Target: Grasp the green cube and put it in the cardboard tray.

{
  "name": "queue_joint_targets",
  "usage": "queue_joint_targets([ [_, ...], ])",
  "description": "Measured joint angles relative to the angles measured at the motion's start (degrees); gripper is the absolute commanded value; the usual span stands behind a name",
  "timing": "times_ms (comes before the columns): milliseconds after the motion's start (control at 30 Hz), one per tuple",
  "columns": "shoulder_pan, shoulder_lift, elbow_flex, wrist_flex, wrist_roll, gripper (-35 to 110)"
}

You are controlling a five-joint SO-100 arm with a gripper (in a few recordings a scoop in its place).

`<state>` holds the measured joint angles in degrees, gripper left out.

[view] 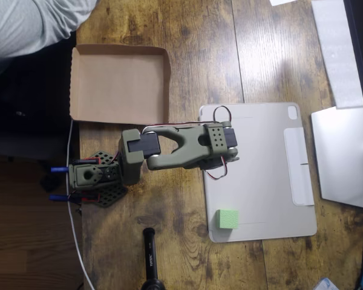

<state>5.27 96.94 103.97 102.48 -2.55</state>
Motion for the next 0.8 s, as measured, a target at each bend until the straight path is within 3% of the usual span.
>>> queue_joint_targets([
  [533,-2.9,10.3,3.9,-5.7,2.5,0],
  [800,3.2,12.0,0.0,-9.6,3.2,0],
])
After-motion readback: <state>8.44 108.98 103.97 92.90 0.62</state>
